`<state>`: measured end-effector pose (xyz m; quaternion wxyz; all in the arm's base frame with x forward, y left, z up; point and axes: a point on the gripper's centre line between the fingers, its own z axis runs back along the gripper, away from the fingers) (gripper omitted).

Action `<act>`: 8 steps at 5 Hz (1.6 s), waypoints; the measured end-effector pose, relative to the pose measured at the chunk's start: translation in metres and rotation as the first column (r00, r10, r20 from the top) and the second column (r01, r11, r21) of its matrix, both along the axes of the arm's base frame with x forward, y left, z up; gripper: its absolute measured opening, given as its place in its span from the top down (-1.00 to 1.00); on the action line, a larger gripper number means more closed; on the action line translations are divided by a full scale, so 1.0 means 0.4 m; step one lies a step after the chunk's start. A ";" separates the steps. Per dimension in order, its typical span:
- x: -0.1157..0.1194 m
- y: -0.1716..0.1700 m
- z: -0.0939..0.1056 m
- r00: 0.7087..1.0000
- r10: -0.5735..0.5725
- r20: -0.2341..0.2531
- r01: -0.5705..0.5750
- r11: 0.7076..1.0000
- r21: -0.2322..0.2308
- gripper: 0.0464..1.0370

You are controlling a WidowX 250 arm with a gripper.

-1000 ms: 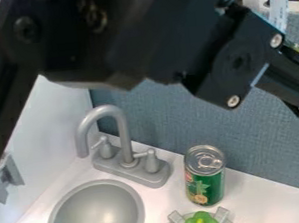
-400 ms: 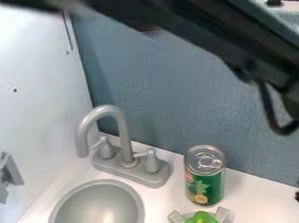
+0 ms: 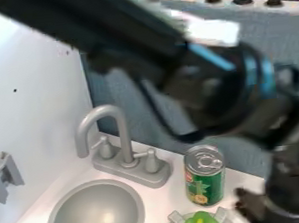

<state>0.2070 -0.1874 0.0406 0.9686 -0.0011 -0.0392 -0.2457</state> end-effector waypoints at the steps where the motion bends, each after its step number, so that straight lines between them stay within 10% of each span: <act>1: -0.029 0.111 -0.016 0.988 0.143 -0.056 -0.140 0.988 0.060 0.38; 8: 0.031 0.315 -0.198 0.974 0.186 -0.128 -0.180 0.982 0.055 0.38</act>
